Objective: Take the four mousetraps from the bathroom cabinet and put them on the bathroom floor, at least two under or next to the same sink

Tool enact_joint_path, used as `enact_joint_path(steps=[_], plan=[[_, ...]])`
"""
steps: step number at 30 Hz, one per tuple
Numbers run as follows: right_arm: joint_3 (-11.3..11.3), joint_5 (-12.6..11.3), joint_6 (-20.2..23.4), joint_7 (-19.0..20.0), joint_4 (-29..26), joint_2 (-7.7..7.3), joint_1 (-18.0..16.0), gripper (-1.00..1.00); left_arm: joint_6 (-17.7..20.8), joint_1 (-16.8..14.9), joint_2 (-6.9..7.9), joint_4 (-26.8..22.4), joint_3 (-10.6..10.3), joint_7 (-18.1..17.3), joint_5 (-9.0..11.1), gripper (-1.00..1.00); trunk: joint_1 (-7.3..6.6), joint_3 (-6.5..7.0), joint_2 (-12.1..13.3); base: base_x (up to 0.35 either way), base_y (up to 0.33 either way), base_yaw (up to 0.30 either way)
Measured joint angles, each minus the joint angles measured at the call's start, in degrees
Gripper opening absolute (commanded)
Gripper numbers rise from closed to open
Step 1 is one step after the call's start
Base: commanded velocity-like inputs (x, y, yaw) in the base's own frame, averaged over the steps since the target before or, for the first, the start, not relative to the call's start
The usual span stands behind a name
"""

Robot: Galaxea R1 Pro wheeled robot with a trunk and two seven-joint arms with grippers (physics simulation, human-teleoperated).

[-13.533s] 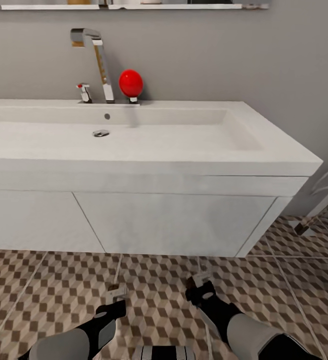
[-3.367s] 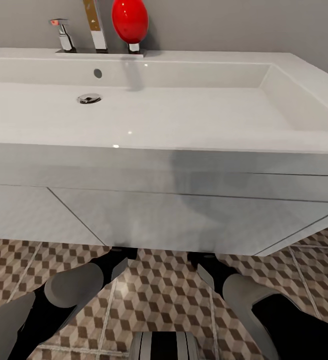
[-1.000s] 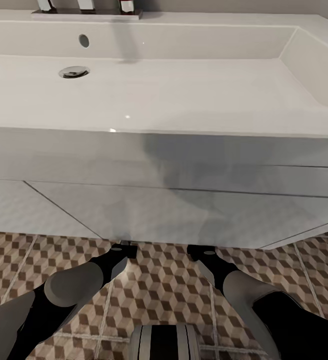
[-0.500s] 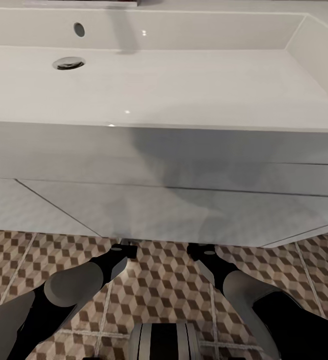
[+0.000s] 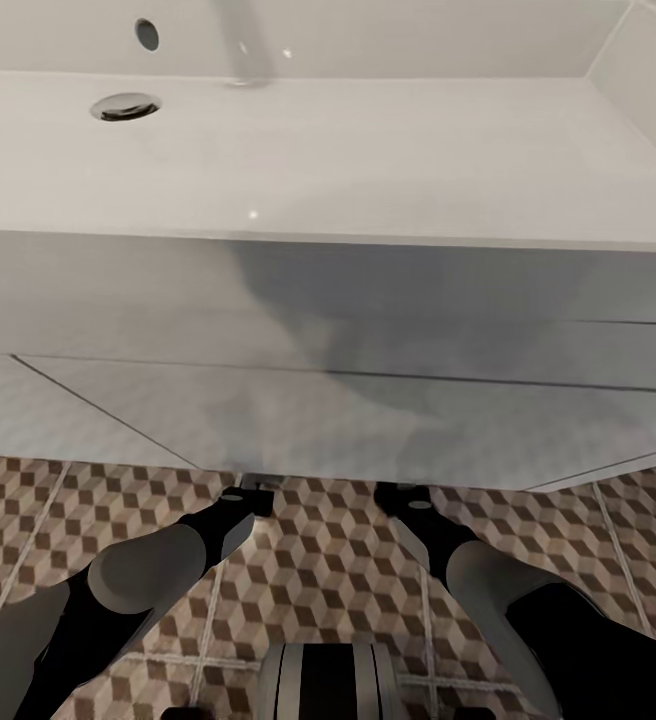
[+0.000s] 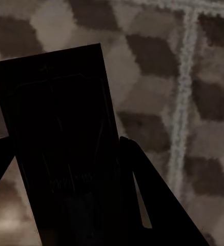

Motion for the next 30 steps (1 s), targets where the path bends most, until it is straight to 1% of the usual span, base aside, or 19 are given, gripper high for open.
enact_joint_path(steps=[4, 9, 14, 18, 25, 28, 30], plan=[[0.0, 0.0, -1.2, -0.3, -1.5, -0.05, 0.0, -1.00, -0.1, 0.0, -0.16, 0.2, 0.0, 0.0, 0.0, -1.00, 0.00, -0.37, 0.0, 0.000, 0.000, 0.000], [-0.1, 0.0, -1.5, -0.5, -4.4, -0.33, 0.0, -1.00, -0.2, -0.3, -0.35, 0.4, 0.0, 0.0, 0.0, -1.00, 0.00, -0.83, 0.0, 0.000, 0.000, 0.000], [-0.2, 0.0, -1.6, -0.6, -5.1, -0.45, 0.0, -1.00, -0.2, -1.5, -0.45, 0.4, 0.0, 0.0, 0.0, -1.00, 0.00, -1.29, 0.0, 0.000, 0.000, 0.000], [-0.3, -0.1, -1.9, -0.7, -5.3, -0.51, 0.0, -1.00, -0.3, -1.9, -0.98, 0.3, 0.1, -0.1, 0.0, -1.00, 0.00, -1.66, 0.0, 0.000, 0.000, 0.000], [-0.3, -0.1, -6.4, -0.6, -5.3, -0.55, 0.0, -1.00, -0.9, -2.0, -1.17, 0.1, 0.3, -0.1, 0.0, -1.00, 0.00, -1.83, 0.0, 0.000, 0.000, 0.000], [-0.2, -0.1, -7.0, -0.6, -5.1, -0.53, 0.0, -1.00, -0.9, -2.0, -1.18, 0.1, 0.3, -0.1, 0.0, -1.00, 0.00, -1.84, 0.0, 0.000, 0.000, 0.000], [-0.3, -0.2, -7.0, -0.5, -5.0, -0.85, 0.0, -1.00, -1.0, -2.0, -1.25, 0.2, 0.3, -0.1, 0.0, -1.00, 0.00, -1.84, 0.0, 0.000, 0.000, 0.000]])
